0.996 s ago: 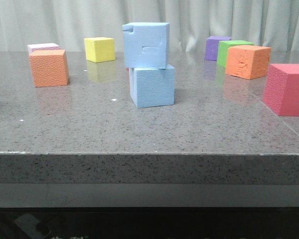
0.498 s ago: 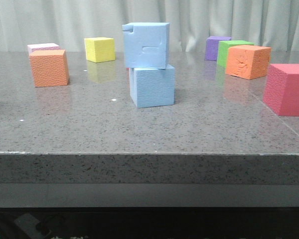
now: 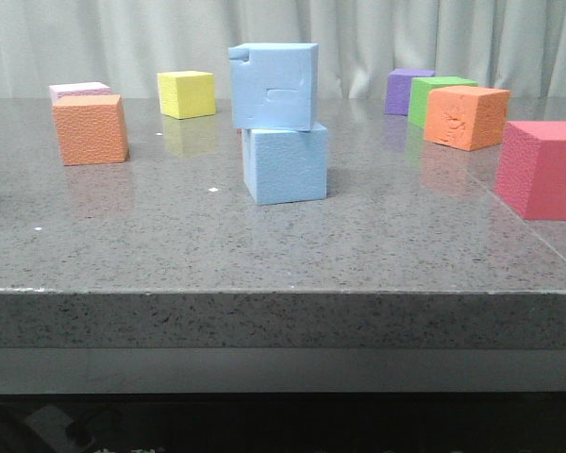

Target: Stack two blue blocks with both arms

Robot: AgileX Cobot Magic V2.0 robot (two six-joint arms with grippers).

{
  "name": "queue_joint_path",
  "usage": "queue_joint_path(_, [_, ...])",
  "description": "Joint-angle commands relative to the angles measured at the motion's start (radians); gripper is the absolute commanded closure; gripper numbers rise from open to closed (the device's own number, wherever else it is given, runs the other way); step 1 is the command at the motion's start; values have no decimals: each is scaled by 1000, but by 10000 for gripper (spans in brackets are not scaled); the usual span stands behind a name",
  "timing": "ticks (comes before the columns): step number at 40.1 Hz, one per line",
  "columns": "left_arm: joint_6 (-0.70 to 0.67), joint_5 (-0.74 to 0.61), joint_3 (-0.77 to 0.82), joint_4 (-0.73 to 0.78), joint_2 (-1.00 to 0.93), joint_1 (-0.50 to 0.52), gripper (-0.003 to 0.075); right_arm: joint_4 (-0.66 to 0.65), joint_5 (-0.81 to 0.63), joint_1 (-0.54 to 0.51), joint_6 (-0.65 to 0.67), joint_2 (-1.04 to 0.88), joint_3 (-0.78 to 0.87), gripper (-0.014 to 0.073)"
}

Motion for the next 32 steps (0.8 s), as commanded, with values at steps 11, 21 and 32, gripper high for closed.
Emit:
queue_joint_path(11, [0, -82, 37, -10, -26, 1, 738, 36, -140, -138, -6, -154, 161, 697])
queue_joint_path(21, [0, -82, 37, -10, -23, 1, 738, 39, -129, -143, -6, -171, 222, 697])
queue_joint_path(32, [0, -82, 37, -10, -23, 1, 738, 39, -139, -143, -6, -171, 222, 697])
